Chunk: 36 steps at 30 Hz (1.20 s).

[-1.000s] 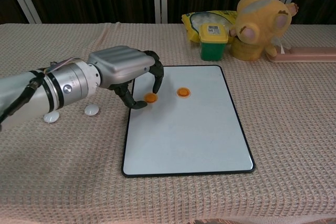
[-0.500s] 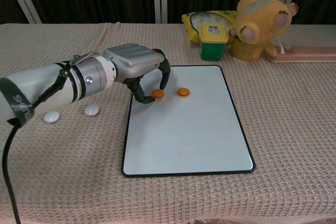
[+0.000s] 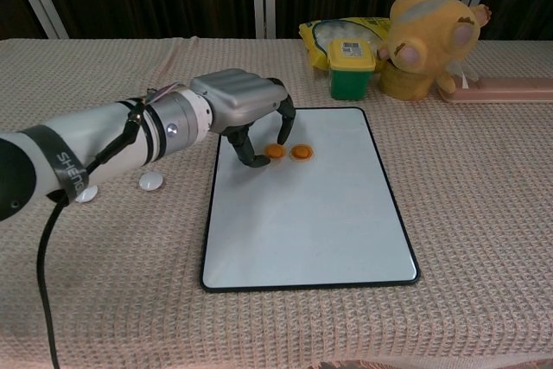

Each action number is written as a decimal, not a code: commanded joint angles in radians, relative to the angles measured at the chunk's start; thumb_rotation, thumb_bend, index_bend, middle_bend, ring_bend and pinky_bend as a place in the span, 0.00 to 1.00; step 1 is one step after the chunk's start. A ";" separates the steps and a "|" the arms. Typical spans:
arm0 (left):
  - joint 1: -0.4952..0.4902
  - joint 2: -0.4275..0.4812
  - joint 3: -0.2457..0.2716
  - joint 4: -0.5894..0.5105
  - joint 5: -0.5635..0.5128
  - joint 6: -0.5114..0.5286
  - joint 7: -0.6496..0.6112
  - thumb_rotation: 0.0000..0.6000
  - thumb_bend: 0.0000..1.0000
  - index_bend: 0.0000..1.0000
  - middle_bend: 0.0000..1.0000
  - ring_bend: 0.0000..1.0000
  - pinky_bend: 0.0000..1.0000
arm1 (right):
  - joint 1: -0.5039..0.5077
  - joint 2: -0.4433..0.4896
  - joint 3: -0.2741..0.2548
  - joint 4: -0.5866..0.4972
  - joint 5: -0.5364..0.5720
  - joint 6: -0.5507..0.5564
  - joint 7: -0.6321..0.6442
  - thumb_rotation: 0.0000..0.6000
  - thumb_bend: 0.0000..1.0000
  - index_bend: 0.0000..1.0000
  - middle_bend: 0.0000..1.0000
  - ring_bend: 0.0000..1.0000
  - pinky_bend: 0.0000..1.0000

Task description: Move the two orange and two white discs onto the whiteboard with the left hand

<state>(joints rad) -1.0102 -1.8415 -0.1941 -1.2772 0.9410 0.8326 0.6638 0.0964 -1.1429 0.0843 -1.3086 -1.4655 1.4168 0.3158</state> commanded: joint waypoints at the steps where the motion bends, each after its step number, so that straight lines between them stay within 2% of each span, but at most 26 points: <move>1: -0.009 -0.007 0.000 0.010 -0.011 0.001 0.008 1.00 0.28 0.52 0.22 0.06 0.14 | -0.002 -0.001 0.001 0.005 0.000 0.006 0.004 1.00 0.27 0.00 0.00 0.00 0.00; 36: -0.017 -0.025 0.024 0.042 -0.016 0.009 -0.010 1.00 0.29 0.52 0.22 0.06 0.14 | -0.005 -0.018 0.000 0.035 0.013 -0.009 0.027 1.00 0.28 0.00 0.00 0.00 0.00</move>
<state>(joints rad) -1.0272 -1.8667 -0.1704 -1.2356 0.9255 0.8418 0.6540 0.0916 -1.1603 0.0845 -1.2739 -1.4527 1.4070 0.3422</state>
